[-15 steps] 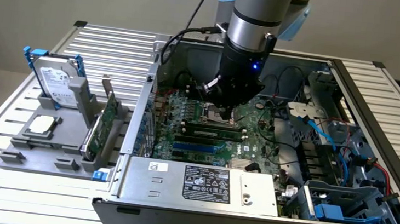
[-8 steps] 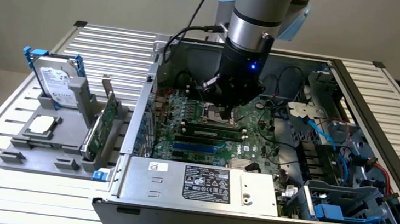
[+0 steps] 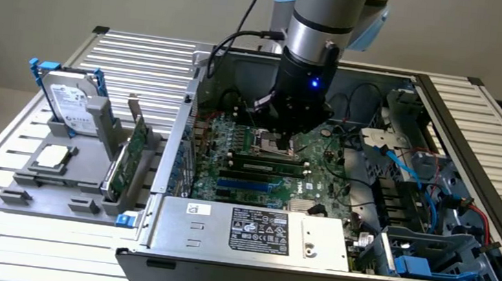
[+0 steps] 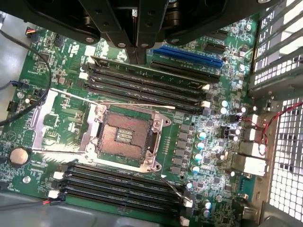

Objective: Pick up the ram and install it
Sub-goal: 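Press down the ram until it locks into place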

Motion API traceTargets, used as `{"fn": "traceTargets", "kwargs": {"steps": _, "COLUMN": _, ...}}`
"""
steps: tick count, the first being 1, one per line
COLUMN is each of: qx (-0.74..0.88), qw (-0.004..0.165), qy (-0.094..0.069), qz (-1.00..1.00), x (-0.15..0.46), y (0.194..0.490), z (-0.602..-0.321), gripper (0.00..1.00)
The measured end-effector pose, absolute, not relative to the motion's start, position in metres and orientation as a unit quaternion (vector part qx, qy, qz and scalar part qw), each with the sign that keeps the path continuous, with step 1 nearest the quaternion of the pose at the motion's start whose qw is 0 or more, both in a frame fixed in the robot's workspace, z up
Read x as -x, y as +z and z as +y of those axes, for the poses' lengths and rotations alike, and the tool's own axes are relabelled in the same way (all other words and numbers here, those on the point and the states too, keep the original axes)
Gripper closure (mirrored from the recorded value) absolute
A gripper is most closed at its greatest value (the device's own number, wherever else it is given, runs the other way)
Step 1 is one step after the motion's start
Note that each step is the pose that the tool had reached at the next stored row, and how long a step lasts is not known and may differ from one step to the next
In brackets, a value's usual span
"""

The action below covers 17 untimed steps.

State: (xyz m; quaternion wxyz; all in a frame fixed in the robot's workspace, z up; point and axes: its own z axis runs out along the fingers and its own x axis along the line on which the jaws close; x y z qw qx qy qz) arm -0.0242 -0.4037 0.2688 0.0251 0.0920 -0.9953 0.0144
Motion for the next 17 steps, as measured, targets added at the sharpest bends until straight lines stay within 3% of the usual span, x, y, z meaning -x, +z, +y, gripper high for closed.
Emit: {"fn": "traceTargets", "kwargs": {"steps": 17, "qx": -0.015, "qw": 0.026, "qy": 0.015, "qz": -0.999, "x": 0.0253, "y": 0.2679, "z": -0.4105, "gripper": 0.89}}
